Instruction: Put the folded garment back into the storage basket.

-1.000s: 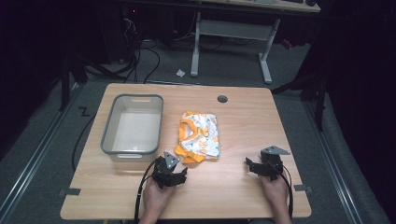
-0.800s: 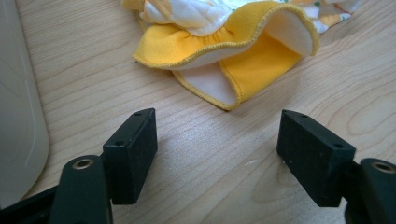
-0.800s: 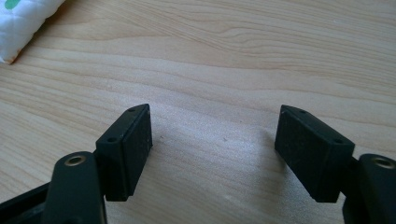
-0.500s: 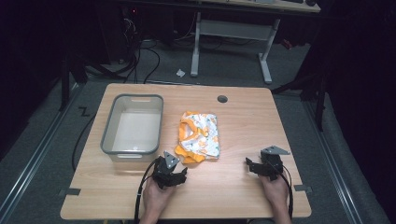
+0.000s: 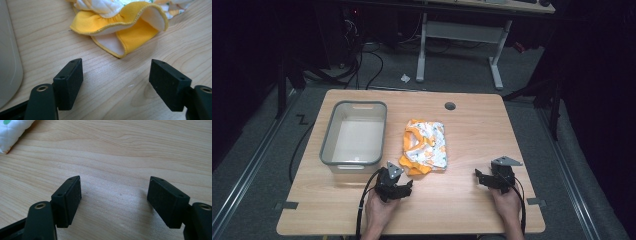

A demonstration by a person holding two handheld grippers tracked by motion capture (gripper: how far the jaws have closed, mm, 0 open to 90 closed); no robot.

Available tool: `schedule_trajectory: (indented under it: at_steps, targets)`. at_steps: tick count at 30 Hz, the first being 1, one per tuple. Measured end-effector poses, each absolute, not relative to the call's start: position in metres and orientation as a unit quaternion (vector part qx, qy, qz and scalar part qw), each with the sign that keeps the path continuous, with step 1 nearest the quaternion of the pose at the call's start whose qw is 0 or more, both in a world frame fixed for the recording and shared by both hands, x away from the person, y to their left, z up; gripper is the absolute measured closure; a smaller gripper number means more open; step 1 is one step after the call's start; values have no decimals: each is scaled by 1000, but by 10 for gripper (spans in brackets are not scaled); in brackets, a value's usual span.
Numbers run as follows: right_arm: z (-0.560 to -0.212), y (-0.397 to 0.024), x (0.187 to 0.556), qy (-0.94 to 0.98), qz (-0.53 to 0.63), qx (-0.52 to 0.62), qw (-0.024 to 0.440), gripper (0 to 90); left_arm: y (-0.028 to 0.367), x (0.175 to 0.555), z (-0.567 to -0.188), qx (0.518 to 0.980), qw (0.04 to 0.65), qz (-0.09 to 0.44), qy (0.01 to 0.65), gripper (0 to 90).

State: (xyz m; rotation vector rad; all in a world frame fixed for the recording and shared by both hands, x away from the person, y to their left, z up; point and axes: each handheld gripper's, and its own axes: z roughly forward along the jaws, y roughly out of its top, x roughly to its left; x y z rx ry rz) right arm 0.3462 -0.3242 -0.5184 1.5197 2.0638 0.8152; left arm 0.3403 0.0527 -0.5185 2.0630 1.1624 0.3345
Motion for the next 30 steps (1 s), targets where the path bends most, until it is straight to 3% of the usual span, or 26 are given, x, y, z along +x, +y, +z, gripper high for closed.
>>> schedule_trajectory:
  at_steps: [14,30]
  targets:
    - [-518,-324,346,748,296,550,224,277,53,340,-484,792,419,129,426,265]
    - [-518,-324,346,748,296,550,224,277,41,360,-458,801,422,126,405,296]
